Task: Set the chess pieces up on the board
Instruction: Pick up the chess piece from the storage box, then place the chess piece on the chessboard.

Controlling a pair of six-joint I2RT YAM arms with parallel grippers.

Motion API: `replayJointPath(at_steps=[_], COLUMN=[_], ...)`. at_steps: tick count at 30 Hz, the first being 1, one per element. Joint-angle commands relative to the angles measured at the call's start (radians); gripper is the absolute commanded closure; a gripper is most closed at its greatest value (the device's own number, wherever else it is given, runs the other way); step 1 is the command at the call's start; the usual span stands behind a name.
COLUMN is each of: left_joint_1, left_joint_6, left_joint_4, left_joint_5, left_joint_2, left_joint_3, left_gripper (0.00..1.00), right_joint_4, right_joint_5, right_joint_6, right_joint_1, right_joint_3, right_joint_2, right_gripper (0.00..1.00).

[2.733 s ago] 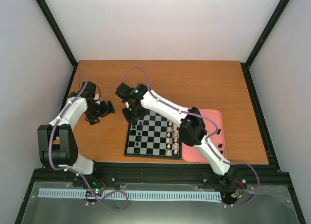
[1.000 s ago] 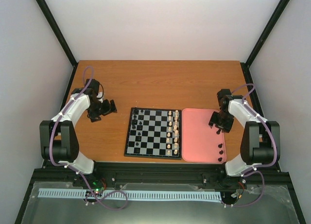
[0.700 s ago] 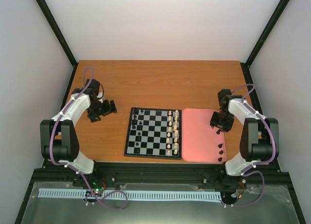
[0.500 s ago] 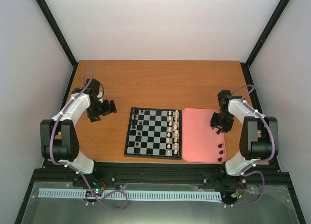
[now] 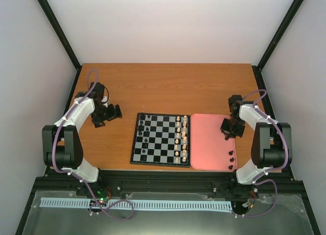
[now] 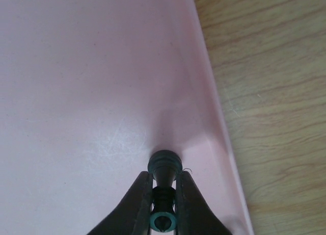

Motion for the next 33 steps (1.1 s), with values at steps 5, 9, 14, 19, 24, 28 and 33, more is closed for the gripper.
replayJointPath(at_steps=[5,9,14,19,24,28,33], left_joint_1=[-0.006,-0.006,-0.006,-0.006,-0.015,-0.019,-0.023], left_joint_6=[0.017,0.012,0.010,0.005,0.000,-0.001,0.003], left_joint_4=[0.004,0.001,0.002,0.008,0.001,-0.001,-0.009], left_joint_5=[-0.001,0.011,0.015,0.003,-0.017,-0.025,-0.033], left_joint_2=[0.001,-0.001,-0.007,-0.018,-0.027,-0.037,-0.054], left_joint_3=[0.020,0.026,0.019,0.002,0.001,0.000,-0.002], left_gripper=[0.00,0.00,0.00,0.00,0.00,0.00,0.00], right_joint_4=[-0.023,-0.116,-0.218,-0.244,-0.275,-0.315,-0.299], right_joint_5=[-0.059,-0.045,-0.012,-0.008,-0.008,-0.024,-0.086], right_joint_6=[0.001,0.024,0.126,0.226,0.212,0.168,0.144], right_joint_1=[0.004,0.130,0.410,0.731,0.969,1.042,1.046], right_joint_3=[0.003,0.112,0.294,0.484,0.772,0.988,1.063], right_joint_2=[-0.096,-0.138,-0.134,-0.019,0.231,0.400,0.493], right_gripper=[0.97,0.97,0.97,0.97,0.97,0.97,0.97])
